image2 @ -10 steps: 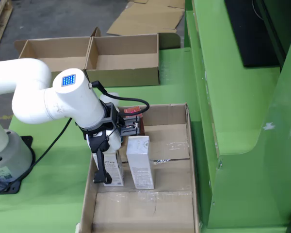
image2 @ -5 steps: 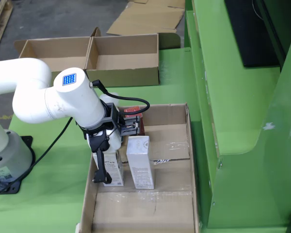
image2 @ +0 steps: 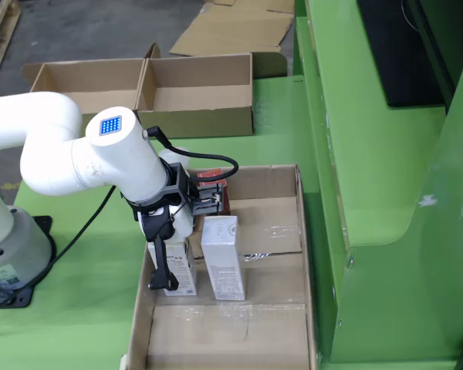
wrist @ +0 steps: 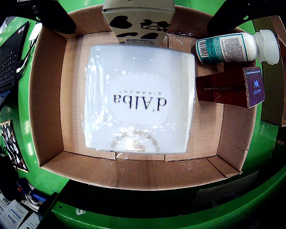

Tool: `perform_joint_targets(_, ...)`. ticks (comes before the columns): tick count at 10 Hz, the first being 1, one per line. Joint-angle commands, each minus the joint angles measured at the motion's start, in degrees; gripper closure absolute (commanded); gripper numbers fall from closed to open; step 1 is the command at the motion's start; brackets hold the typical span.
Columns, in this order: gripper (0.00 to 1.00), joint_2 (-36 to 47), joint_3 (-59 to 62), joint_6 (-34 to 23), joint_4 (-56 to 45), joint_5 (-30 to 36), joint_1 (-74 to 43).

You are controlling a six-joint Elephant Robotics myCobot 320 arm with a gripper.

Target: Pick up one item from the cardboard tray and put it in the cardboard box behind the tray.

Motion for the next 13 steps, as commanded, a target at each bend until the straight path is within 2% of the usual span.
perform_joint_targets(1, 0.30, 1.14, 1.60, 0.26, 0.54, -0.07, 0.19)
perform_joint_targets(8, 1.00, 1.14, 1.60, 0.26, 0.54, -0.07, 0.19)
perform_joint_targets(13, 1.00, 1.14, 1.60, 0.26, 0.54, -0.07, 0.19)
